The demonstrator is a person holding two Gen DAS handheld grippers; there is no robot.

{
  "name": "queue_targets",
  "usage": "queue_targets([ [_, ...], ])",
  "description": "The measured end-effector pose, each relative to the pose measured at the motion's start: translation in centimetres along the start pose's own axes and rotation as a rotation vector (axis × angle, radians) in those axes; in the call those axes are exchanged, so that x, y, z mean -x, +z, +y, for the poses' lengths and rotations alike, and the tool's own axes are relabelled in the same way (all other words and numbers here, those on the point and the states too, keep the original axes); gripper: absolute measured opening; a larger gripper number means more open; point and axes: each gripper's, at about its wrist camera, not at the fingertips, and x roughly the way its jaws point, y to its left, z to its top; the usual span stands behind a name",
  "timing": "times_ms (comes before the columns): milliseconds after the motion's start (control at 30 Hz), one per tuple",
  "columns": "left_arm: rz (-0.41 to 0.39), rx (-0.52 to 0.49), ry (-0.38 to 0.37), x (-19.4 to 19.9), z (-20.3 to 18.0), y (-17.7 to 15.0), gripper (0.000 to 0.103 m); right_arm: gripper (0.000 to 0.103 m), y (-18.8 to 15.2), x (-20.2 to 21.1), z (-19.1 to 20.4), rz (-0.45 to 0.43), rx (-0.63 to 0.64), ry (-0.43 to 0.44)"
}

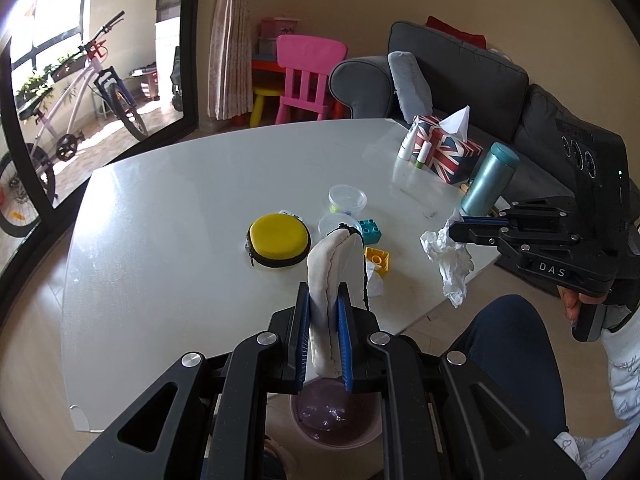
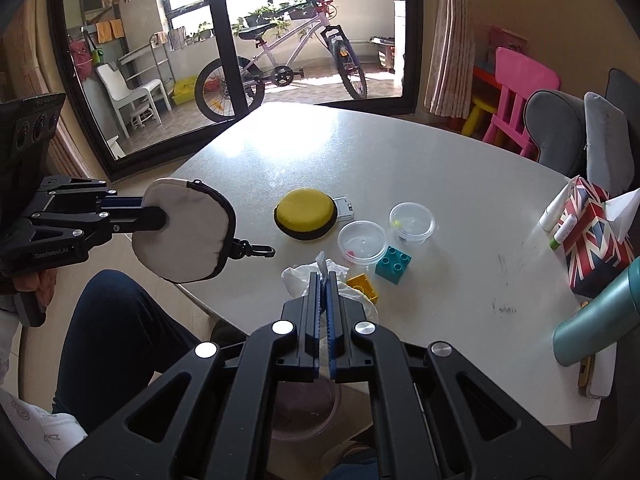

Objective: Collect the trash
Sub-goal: 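Carry the tissue over the pink bin and open the right gripper, then lower the white cover over the pink bin and open the left gripper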

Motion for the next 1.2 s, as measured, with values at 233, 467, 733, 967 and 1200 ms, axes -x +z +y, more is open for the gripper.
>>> queue_targets([
  [233,0.02,-0.001,-0.018,0.9,-1.1,-2.0,0.013,0.002,-2.5,-0.1,1.8,0.038,-0.004,0.054],
  [467,0.023,0.016,-0.013,1.6,-0.9,-2.9,0.013,0.002,-4.7,-1.6,3.5,0.091,-0.004,0.111],
  [733,0.022,0.022,-0.012,1.7,-0.8,-3.0,0.013,0.01,-5.1,-2.0,4.5,0.115,0.019,0.136],
  [967,0.025,0.019,-0.014,1.6,-0.9,-2.9,0.013,0.087,-5.0,-1.8,3.9,0.1,0.006,0.126],
  [1200,0.04,0.01,-0.026,1.3,-1.1,-3.1,0.013,0.094,-4.6,-1.1,3.0,0.082,-0.02,0.099],
])
